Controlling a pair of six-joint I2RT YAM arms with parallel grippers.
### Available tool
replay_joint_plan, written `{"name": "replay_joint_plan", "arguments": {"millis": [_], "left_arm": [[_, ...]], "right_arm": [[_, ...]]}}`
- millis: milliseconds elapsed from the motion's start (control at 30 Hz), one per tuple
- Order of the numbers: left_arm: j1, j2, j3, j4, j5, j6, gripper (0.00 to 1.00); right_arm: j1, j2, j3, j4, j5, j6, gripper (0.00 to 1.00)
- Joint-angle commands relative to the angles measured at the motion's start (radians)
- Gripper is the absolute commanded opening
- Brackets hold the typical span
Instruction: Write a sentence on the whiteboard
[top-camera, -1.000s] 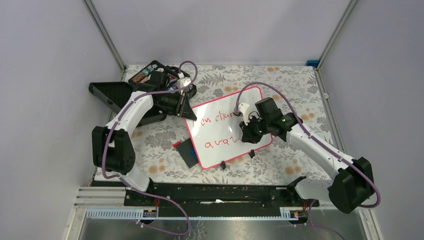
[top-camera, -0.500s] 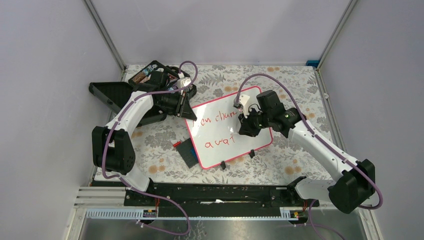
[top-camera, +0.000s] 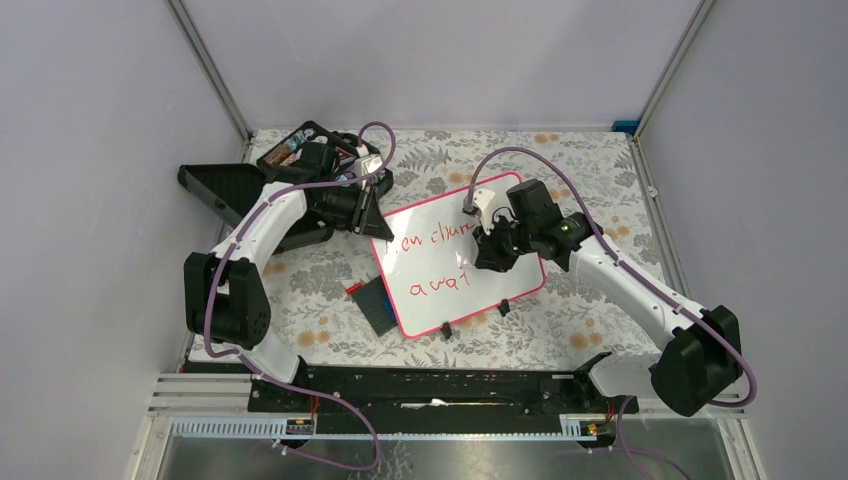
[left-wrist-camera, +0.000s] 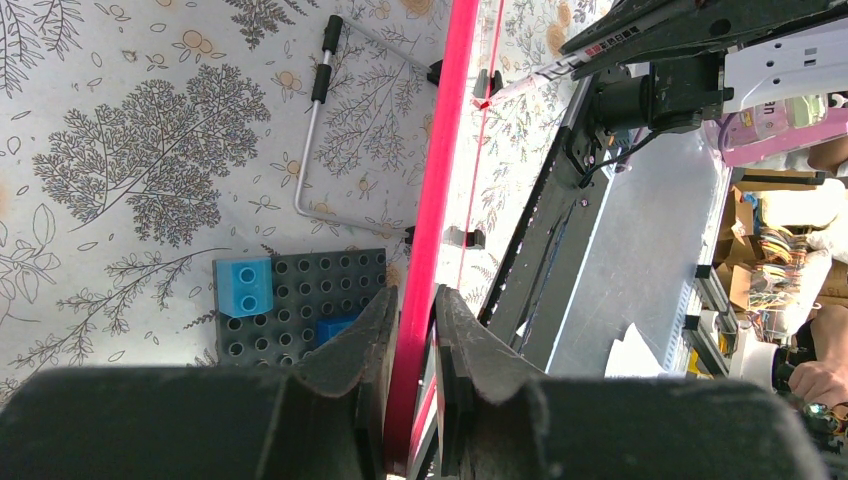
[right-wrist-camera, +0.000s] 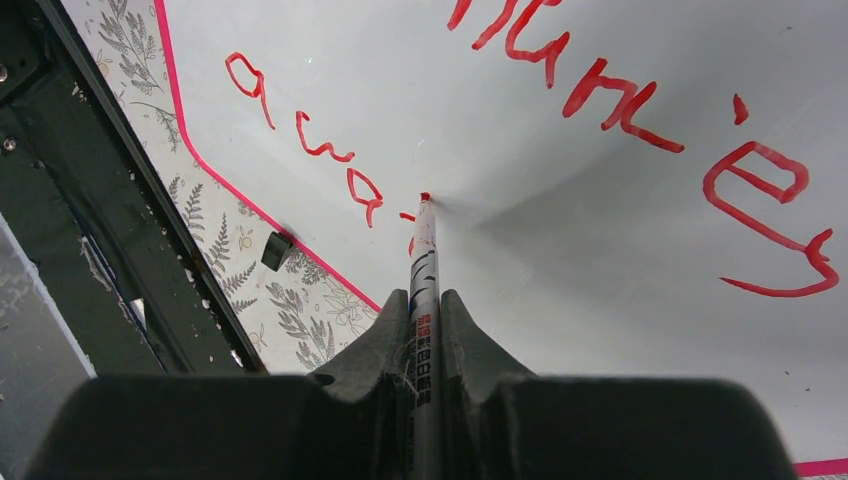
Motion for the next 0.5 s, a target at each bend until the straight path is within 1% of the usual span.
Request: {"name": "replay_joint_plan", "arguments": {"millis": [0, 367, 467], "left_arm": [[-0.034, 0.046, -0.008, 0.003, -0.144, 0.044, 0.00], [-0.037, 0.045, -0.004, 0.002, -0.140, 0.040, 0.00], [-0.037, 0.041, -0.007, 0.003, -0.141, 0.041, 0.00]], "right_arm": [[0.006, -0.019, -0.004, 0.009, 0.014, -0.010, 0.00], [-0.001, -0.092, -0.010, -0.039, -0.056, -0.005, 0.00], [-0.009, -0.097, -0.024, -0.043, -0.040, -0.007, 0.00]]}}
